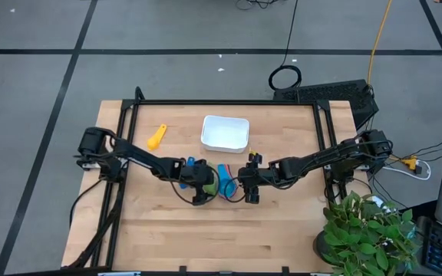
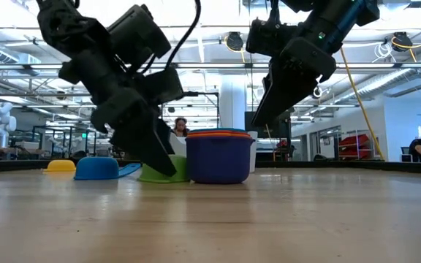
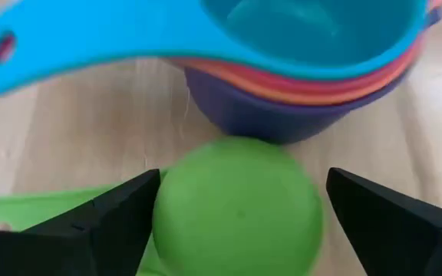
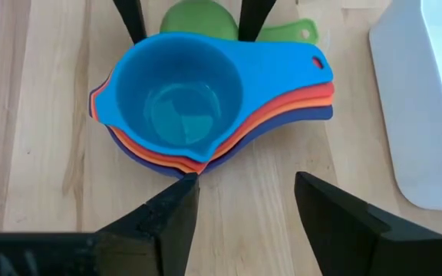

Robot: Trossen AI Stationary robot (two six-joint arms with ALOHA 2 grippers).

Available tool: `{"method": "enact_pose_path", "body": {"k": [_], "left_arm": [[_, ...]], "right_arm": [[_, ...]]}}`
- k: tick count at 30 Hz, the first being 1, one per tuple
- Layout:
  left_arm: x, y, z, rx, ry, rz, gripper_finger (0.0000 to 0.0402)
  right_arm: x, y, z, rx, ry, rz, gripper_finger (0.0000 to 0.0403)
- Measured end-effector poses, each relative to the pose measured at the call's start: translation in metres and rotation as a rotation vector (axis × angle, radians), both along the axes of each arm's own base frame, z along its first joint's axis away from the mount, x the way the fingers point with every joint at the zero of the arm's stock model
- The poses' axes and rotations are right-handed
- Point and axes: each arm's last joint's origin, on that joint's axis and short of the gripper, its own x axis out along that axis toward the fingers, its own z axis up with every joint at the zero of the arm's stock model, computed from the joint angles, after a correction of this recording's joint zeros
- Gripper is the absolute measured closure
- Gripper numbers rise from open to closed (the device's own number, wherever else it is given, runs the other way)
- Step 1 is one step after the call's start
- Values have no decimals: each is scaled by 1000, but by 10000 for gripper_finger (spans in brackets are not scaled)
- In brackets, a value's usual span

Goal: Nest measuring cups in basket
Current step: Stack the green measuring cup on top of the light blue measuring cup

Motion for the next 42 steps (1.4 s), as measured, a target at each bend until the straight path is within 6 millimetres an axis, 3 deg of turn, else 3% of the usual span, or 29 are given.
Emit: {"method": "enact_pose_path", "body": {"k": [7,17,23,32,37,42], "left_arm": [[2,3,-4,-16,7,50,116],[-17,6,9,15,132,90,117],[-31,5,39,51,107,113,117],[-45,-10,102,11,-201,39,117],[-51,-24,135,-54,-456,-68,117],[-62,-33,150,-164,-744,-204,117]], "right_arm": [[0,0,0,0,1,0,193],[0,0,0,2,2,2,193],[0,0,0,-1,-4,4,193],[8,2,7,2,-105,21,193],[13,2,12,-24,-176,60,193],[19,3,19,-87,-263,106,193]]}}
